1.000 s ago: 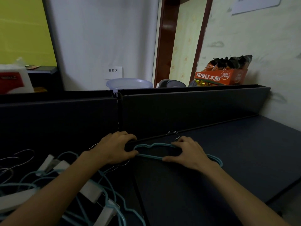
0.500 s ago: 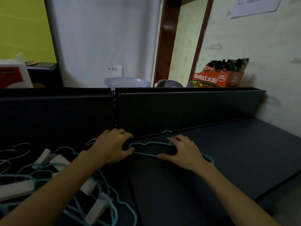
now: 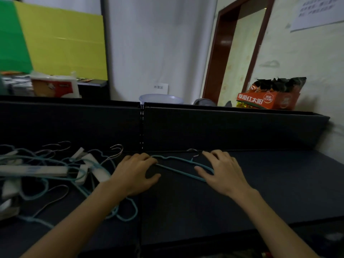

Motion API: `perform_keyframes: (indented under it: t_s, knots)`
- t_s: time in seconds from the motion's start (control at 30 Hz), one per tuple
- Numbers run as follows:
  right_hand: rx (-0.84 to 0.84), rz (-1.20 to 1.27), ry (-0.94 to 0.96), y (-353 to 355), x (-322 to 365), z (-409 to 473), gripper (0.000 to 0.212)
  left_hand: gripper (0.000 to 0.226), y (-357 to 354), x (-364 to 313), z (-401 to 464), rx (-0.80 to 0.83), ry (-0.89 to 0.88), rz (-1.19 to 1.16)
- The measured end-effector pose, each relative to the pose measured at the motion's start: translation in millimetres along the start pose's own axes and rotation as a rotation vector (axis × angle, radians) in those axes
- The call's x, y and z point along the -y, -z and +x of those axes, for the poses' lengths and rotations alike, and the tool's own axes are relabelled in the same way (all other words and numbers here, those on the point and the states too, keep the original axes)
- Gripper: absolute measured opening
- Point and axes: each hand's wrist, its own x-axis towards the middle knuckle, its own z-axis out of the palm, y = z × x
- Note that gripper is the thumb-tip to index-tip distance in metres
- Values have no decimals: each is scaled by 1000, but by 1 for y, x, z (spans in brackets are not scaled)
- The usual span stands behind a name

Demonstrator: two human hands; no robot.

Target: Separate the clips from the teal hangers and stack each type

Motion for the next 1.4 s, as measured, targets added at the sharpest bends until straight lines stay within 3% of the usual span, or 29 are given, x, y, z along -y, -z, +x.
perform_keyframes:
  t_s: [0.23, 0.5, 0.73, 1.13, 1.4]
  knots:
    - [116, 176, 147, -5, 41, -47, 72, 52, 9, -27, -106, -79, 196, 111]
    - [144, 240, 406, 2, 148, -69, 71, 56, 50, 10, -226, -39, 483, 129]
    - [105, 301, 504, 8, 231, -68, 71, 58, 73, 63, -301, -71, 615, 178]
    - [115, 306, 619, -12, 461, -53, 69, 56, 117, 225, -440, -6, 784, 210]
    - [122, 278, 579, -25, 523, -31, 68, 53, 123, 300, -458, 8, 750, 175]
